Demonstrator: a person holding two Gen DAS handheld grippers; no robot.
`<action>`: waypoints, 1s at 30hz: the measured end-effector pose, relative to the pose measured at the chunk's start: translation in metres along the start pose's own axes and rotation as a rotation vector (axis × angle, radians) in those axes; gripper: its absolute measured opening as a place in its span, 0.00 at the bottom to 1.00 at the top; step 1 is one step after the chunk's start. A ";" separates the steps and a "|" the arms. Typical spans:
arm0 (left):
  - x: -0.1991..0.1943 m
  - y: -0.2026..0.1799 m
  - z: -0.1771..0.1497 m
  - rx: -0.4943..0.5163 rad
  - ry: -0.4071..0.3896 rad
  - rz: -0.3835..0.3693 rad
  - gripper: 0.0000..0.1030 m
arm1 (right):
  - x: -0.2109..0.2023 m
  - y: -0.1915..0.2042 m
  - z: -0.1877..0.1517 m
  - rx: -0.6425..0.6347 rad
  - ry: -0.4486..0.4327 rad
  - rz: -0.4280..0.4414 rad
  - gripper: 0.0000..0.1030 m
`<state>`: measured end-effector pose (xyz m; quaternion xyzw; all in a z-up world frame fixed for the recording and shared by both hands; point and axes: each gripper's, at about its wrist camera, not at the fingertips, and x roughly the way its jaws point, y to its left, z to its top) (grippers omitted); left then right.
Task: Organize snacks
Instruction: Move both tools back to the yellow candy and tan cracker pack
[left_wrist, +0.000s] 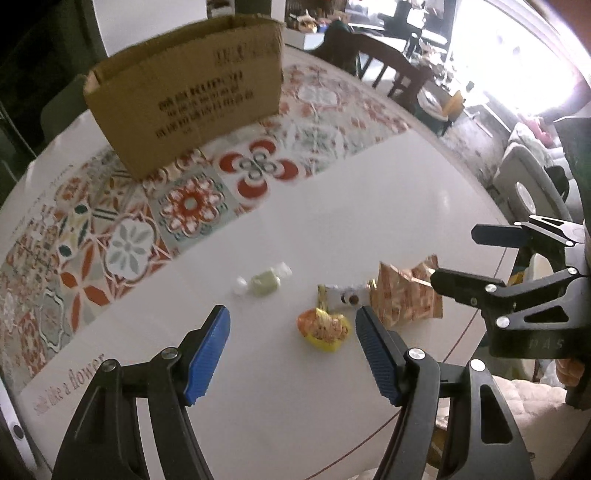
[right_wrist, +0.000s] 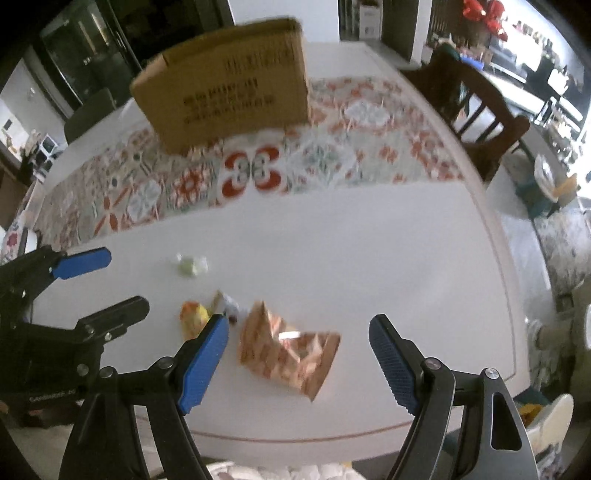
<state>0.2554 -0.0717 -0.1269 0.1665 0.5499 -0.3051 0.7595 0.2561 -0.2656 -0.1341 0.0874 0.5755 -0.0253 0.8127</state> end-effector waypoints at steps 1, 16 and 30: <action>0.004 -0.001 -0.001 0.001 0.010 -0.007 0.68 | 0.005 -0.001 -0.004 0.008 0.021 0.006 0.77; 0.044 -0.003 -0.003 -0.030 0.104 -0.102 0.68 | 0.046 -0.016 -0.017 0.107 0.127 0.078 0.77; 0.071 -0.001 -0.006 -0.080 0.174 -0.127 0.56 | 0.069 -0.018 -0.016 0.131 0.160 0.085 0.77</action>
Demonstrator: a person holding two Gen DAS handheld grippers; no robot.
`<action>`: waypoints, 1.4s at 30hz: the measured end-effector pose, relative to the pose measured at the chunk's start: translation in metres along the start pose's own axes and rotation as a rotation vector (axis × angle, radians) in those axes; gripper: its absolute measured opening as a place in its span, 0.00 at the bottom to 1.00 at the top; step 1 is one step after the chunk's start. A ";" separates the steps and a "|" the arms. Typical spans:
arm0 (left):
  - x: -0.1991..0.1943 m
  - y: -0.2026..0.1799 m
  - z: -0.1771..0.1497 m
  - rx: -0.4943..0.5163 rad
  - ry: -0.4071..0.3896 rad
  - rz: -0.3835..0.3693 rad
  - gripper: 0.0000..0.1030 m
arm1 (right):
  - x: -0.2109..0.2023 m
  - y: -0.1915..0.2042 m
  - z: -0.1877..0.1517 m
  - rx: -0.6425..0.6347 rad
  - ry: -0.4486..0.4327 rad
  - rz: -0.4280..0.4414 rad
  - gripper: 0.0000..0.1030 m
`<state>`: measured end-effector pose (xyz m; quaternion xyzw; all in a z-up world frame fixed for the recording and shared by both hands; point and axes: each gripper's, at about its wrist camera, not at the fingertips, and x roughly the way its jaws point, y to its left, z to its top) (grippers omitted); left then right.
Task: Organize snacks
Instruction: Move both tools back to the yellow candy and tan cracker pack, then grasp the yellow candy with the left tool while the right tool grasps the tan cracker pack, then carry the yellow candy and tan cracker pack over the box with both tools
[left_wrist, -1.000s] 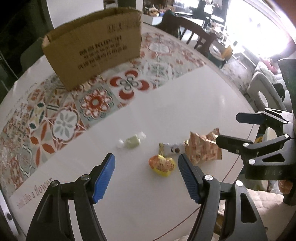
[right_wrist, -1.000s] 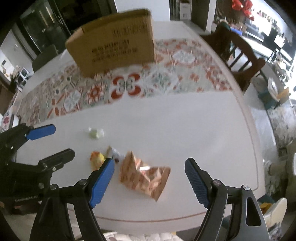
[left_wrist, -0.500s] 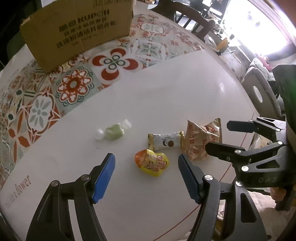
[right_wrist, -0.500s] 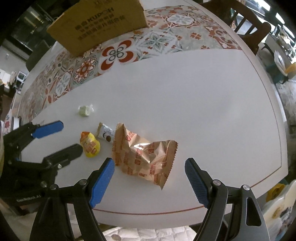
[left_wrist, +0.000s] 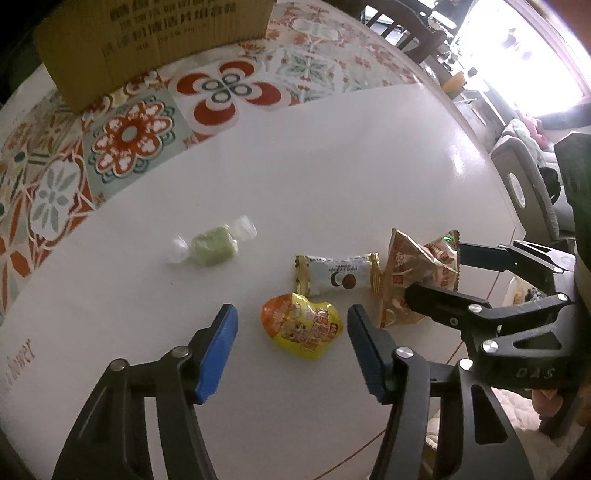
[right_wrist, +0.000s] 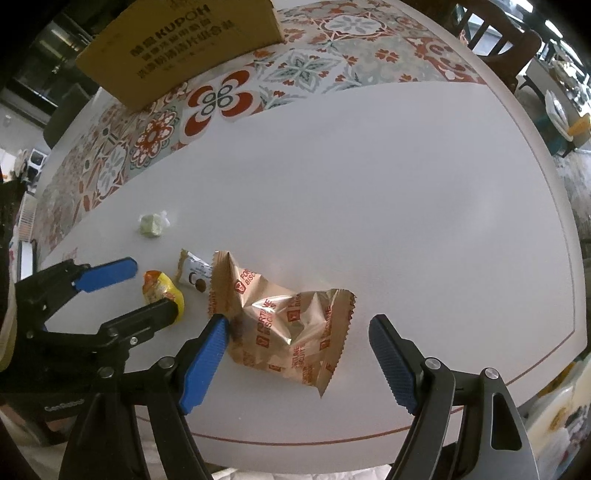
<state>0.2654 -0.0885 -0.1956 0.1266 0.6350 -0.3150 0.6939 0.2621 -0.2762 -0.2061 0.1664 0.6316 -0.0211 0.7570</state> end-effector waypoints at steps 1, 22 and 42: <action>0.001 0.000 0.000 -0.003 0.003 0.000 0.56 | 0.001 0.001 0.000 -0.005 0.004 0.001 0.77; -0.004 -0.003 -0.004 0.004 -0.023 0.029 0.24 | 0.000 0.014 0.000 -0.085 -0.004 -0.008 0.52; -0.089 -0.003 0.019 -0.034 -0.305 0.138 0.24 | -0.066 0.038 0.032 -0.229 -0.221 -0.019 0.51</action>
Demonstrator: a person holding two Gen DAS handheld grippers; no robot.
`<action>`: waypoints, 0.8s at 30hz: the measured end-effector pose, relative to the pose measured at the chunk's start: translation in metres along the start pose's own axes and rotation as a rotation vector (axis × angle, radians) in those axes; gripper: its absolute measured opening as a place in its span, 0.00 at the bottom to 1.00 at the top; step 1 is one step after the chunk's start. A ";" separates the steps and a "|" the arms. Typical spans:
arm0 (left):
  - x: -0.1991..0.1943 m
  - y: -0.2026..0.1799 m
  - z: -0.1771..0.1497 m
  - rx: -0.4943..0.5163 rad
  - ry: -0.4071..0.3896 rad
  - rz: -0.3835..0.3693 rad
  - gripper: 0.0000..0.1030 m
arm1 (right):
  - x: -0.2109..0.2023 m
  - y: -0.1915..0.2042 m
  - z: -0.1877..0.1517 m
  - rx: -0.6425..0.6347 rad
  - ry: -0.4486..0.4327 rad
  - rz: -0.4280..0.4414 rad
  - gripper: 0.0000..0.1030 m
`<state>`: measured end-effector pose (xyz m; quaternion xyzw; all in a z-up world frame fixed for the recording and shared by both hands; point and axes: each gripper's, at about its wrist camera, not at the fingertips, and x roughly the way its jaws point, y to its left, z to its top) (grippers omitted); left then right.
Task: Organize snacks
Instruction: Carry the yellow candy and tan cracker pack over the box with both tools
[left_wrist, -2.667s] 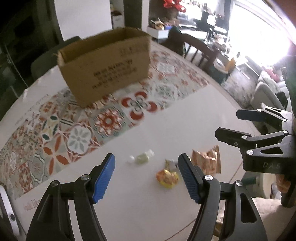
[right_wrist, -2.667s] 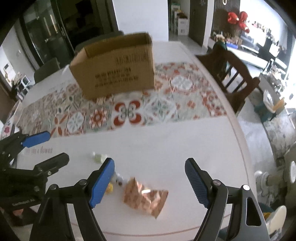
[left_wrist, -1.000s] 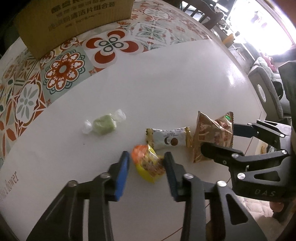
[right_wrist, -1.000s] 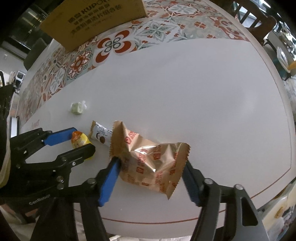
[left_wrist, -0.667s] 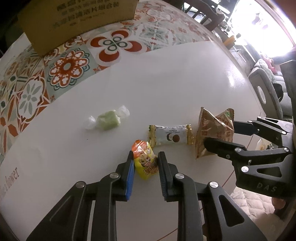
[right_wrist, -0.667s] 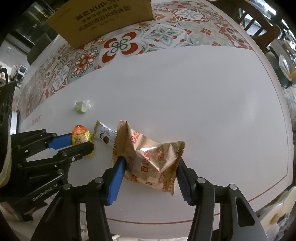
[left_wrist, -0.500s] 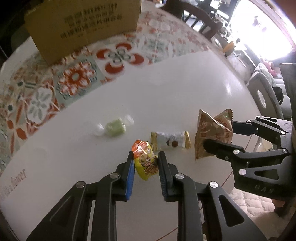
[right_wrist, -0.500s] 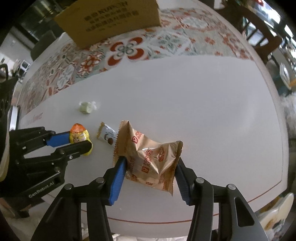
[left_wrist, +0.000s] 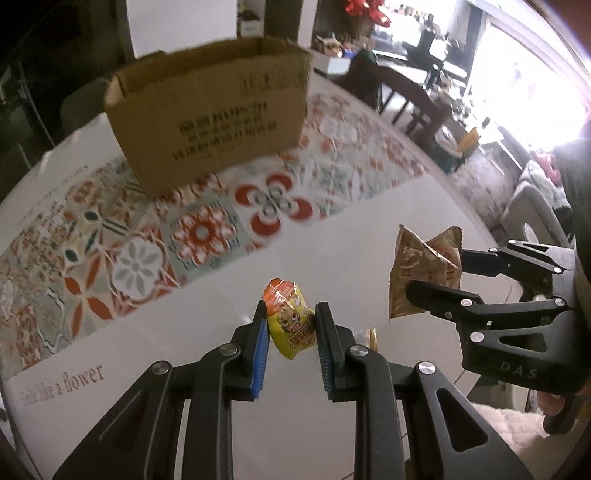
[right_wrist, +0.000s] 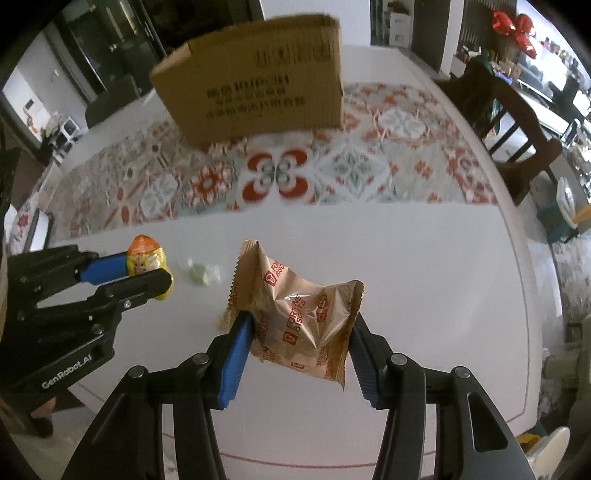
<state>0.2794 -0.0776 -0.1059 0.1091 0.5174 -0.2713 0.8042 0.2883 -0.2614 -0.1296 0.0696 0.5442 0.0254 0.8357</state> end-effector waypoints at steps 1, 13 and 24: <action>-0.004 0.001 0.003 -0.004 -0.015 0.001 0.24 | -0.004 0.001 0.005 -0.007 -0.019 0.001 0.51; -0.055 0.014 0.046 -0.067 -0.210 0.069 0.24 | -0.042 0.011 0.060 -0.045 -0.206 0.046 0.51; -0.078 0.029 0.083 -0.099 -0.320 0.119 0.24 | -0.060 0.014 0.109 -0.076 -0.322 0.079 0.51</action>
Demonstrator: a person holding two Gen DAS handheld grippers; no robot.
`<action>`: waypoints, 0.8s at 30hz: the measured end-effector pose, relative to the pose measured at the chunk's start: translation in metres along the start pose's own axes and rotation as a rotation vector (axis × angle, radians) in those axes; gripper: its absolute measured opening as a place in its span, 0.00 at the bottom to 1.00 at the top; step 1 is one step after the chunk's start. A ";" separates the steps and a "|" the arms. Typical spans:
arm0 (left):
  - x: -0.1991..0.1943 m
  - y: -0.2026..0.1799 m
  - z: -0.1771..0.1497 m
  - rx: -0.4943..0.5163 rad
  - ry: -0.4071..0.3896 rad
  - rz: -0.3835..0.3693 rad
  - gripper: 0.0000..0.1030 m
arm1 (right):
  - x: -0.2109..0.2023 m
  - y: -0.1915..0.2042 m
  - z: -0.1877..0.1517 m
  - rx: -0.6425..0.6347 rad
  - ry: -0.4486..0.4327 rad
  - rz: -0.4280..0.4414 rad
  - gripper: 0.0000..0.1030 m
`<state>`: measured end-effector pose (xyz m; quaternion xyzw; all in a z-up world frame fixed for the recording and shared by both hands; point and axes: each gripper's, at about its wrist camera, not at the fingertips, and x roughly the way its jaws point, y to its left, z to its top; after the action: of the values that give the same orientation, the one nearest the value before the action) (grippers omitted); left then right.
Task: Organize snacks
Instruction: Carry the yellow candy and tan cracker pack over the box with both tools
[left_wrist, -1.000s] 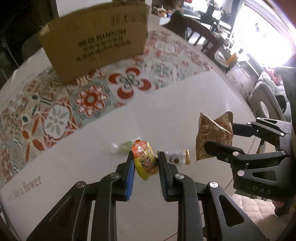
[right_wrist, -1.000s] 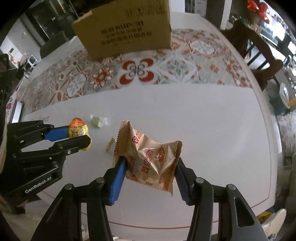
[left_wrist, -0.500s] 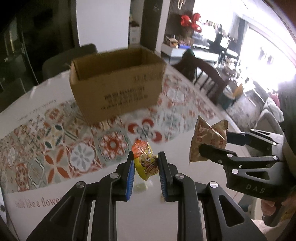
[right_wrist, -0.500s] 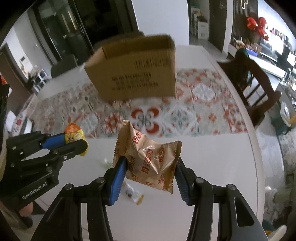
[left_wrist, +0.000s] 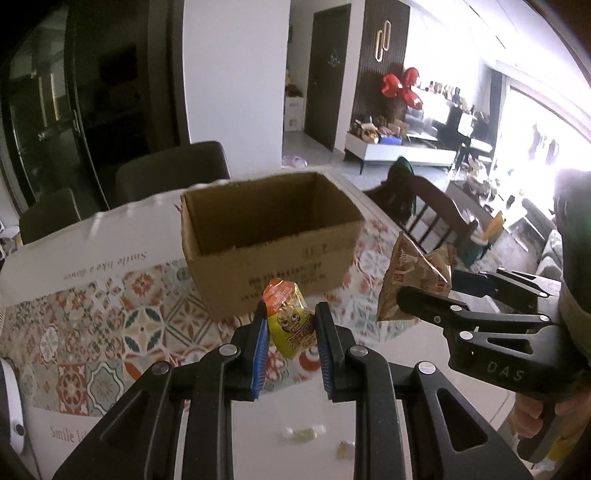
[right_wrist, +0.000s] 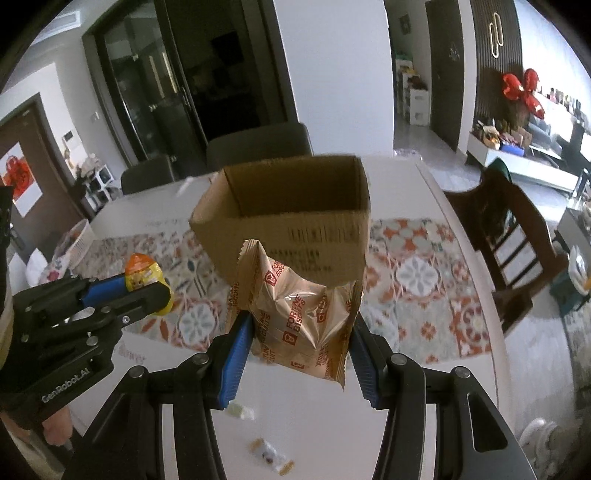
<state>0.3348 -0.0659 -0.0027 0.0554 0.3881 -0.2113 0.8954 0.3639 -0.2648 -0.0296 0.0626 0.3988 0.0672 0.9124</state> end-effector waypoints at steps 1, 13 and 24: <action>0.001 0.001 0.004 -0.005 -0.005 0.006 0.24 | 0.001 -0.001 0.007 0.002 -0.010 0.005 0.51; 0.019 0.022 0.052 -0.045 -0.050 0.040 0.24 | 0.025 -0.007 0.061 0.006 -0.060 0.043 0.51; 0.057 0.048 0.092 -0.075 -0.043 0.051 0.24 | 0.059 -0.011 0.107 -0.023 -0.068 0.035 0.51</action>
<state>0.4513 -0.0660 0.0167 0.0273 0.3750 -0.1749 0.9100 0.4830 -0.2714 -0.0023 0.0612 0.3654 0.0858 0.9249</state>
